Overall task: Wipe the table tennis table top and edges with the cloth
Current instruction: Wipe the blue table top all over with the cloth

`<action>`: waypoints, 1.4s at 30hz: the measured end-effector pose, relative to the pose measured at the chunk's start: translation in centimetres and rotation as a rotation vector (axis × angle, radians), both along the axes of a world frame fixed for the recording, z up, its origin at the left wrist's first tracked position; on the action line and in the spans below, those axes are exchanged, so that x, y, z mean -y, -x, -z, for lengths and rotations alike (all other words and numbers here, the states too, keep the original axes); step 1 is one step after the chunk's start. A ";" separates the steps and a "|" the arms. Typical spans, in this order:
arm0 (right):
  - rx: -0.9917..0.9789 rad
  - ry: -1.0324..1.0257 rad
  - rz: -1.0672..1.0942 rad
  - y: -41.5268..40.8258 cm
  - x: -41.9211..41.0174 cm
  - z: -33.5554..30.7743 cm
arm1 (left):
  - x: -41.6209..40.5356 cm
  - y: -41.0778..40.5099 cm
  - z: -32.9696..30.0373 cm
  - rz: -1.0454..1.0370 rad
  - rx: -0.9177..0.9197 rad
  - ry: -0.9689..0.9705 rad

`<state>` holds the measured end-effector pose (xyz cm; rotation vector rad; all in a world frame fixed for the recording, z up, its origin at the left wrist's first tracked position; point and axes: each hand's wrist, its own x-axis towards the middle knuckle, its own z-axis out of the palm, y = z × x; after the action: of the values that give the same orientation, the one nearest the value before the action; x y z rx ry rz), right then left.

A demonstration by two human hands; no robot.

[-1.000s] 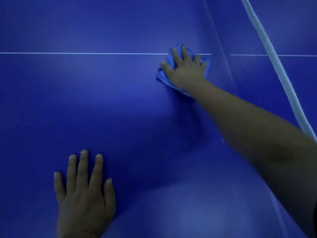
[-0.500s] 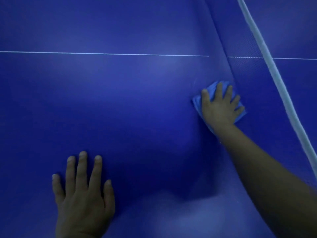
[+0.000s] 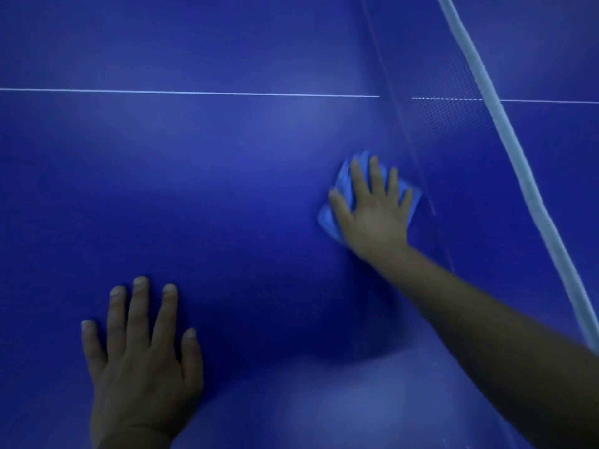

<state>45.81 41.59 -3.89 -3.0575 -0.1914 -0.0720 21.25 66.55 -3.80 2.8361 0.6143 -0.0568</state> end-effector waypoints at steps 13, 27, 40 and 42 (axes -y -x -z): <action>-0.138 0.115 -0.300 -14.3 -3.4 -1.6 | -0.1 -0.1 -0.1 0.035 -0.010 -0.042; -0.166 0.064 -0.352 -16.5 -1.9 -2.4 | 0.0 0.0 0.0 0.034 -0.023 -0.056; -0.108 0.217 -1.016 -10.5 4.3 -1.7 | 0.0 0.0 0.0 0.037 -0.026 -0.042; -0.139 0.124 -0.587 -12.4 3.7 -1.4 | 0.1 0.0 0.1 0.037 -0.014 -0.038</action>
<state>58.20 37.94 -2.47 -2.9658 -1.0965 0.1926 21.25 66.48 -3.89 2.8858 0.5724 -0.0725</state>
